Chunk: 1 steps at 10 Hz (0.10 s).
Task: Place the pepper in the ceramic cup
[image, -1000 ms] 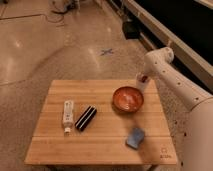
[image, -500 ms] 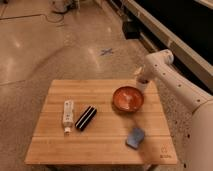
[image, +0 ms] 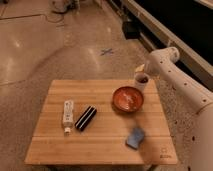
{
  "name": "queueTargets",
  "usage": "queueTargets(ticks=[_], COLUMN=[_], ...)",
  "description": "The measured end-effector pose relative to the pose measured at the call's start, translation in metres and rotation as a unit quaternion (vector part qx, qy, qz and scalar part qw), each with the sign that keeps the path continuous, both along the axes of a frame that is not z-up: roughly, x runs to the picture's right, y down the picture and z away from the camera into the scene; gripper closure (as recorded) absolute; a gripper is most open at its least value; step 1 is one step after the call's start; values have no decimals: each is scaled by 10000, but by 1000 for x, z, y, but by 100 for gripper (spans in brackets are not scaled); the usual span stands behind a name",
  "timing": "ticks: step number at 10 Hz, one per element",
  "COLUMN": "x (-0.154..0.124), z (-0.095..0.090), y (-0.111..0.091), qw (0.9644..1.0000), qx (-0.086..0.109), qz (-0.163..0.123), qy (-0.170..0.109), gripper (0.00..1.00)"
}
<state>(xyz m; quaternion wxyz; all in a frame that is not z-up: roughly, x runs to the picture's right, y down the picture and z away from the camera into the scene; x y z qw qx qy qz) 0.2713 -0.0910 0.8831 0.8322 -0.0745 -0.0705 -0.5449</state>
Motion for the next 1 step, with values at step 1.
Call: queueTargets(ticks=[1], x=[3], z=[0], y=[1], qw=[10000], qx=[-11], qz=[11], qy=[8], gripper=[20])
